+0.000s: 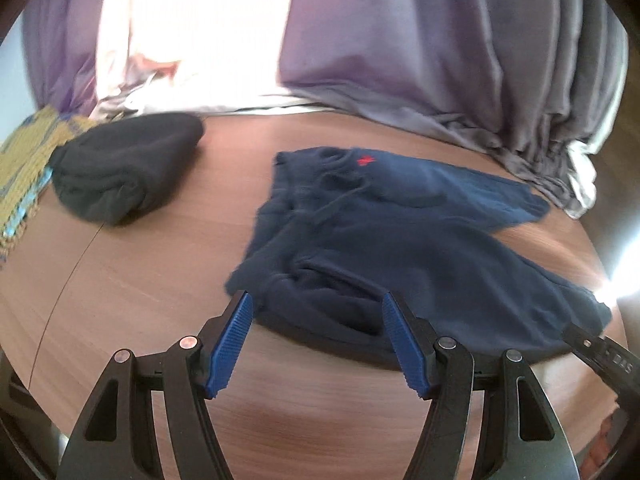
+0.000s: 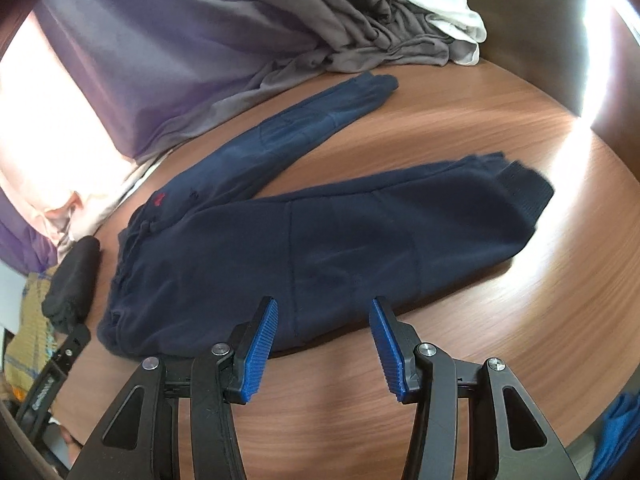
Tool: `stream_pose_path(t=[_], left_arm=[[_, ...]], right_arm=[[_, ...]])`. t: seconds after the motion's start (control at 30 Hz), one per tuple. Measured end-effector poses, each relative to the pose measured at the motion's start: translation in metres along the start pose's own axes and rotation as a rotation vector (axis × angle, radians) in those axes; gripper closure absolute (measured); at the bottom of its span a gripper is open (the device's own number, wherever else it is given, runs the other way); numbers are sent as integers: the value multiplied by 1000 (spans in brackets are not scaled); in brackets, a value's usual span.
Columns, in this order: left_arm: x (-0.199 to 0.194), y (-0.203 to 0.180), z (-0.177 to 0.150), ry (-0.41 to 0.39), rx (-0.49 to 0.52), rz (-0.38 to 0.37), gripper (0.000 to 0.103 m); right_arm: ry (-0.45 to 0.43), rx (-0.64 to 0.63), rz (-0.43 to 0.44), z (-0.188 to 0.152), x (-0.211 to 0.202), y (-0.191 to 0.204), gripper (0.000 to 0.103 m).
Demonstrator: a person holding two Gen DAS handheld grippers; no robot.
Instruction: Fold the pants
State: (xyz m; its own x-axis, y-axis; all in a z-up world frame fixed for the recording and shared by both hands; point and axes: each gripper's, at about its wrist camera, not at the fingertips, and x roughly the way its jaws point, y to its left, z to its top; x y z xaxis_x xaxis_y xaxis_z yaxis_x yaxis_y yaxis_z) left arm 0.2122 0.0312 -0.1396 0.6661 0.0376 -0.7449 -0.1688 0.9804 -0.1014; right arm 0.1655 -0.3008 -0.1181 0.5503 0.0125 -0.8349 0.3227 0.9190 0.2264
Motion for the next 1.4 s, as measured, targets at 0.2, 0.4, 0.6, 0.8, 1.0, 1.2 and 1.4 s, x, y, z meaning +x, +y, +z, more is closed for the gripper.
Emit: stream_pose_path(t=[0.2, 0.4, 0.6, 0.8, 1.0, 1.2, 1.4], left_arm=[[21, 13, -3, 36, -56, -2, 37], [35, 14, -5, 51, -38, -3, 36], [50, 19, -11, 111, -67, -29, 36], [50, 15, -11, 110, -40, -37, 46], [49, 10, -10, 119, -22, -78, 76], [39, 8, -5, 112, -27, -84, 83], [14, 5, 13, 55, -35, -78, 86]], right_arm=[[-27, 69, -72, -10, 10, 0, 54], [-43, 114, -118, -14, 13, -4, 54], [-35, 118, -131, -14, 19, -2, 54], [-31, 116, -150, -11, 24, -4, 54], [-36, 108, -146, -8, 25, -5, 76], [-42, 88, -125, -1, 21, -7, 93], [-114, 31, -94, 16, -7, 8, 93]])
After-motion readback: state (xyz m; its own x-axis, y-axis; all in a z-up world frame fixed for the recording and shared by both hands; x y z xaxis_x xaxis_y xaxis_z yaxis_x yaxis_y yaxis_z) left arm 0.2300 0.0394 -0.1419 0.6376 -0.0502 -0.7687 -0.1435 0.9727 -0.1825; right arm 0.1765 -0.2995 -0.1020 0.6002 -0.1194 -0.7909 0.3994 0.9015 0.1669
